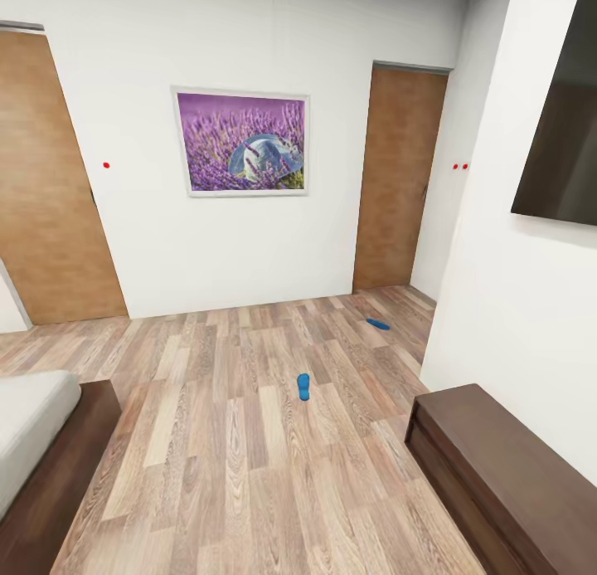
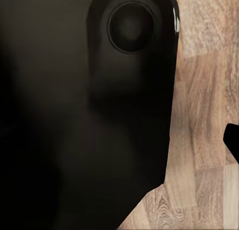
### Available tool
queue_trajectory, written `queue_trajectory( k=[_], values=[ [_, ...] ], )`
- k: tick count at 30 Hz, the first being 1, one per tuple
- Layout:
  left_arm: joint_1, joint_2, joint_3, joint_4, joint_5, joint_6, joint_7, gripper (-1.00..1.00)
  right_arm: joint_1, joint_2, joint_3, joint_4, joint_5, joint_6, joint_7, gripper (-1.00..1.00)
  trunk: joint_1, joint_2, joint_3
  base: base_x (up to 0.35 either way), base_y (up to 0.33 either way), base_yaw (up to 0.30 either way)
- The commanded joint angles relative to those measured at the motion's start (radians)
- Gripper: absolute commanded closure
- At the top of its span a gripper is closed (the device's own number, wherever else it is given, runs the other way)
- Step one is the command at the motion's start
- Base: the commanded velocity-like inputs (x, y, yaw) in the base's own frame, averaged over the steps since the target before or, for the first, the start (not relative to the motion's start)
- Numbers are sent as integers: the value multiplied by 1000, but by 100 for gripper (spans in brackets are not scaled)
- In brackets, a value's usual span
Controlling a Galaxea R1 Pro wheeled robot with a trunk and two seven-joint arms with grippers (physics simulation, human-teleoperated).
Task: In the bedroom, move the book from the bed onto either nightstand, and place the two sandals side by side next to the bed.
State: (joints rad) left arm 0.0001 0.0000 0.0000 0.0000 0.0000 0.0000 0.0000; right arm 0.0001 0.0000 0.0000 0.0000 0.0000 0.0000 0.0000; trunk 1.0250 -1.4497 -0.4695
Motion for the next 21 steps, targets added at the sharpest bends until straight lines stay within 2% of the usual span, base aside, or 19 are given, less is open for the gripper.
queue_trajectory(
  k=[1,6,9,14,21],
  values=[
    [-2,-6,0,-6,0,-6,-5,-100,-2,-2,2,1,-1,4,6,-100,0,0,0,0,0,0],
    [-2,-7,0,-15,0,-6,-5,-100,-2,-2,3,2,-1,4,9,-100,0,0,0,0,0,0],
    [-2,-23,-1,-33,1,-23,-5,-100,-2,-2,2,2,0,5,9,-100,0,0,0,0,0,0],
    [-2,-30,-1,-61,3,-51,-4,-100,-2,-3,3,2,0,4,9,-100,0,0,0,38,0,0],
    [-2,-31,0,-100,4,-62,-2,-100,-2,-5,2,2,0,3,9,-100,0,0,0,270,0,0]
  ],
)
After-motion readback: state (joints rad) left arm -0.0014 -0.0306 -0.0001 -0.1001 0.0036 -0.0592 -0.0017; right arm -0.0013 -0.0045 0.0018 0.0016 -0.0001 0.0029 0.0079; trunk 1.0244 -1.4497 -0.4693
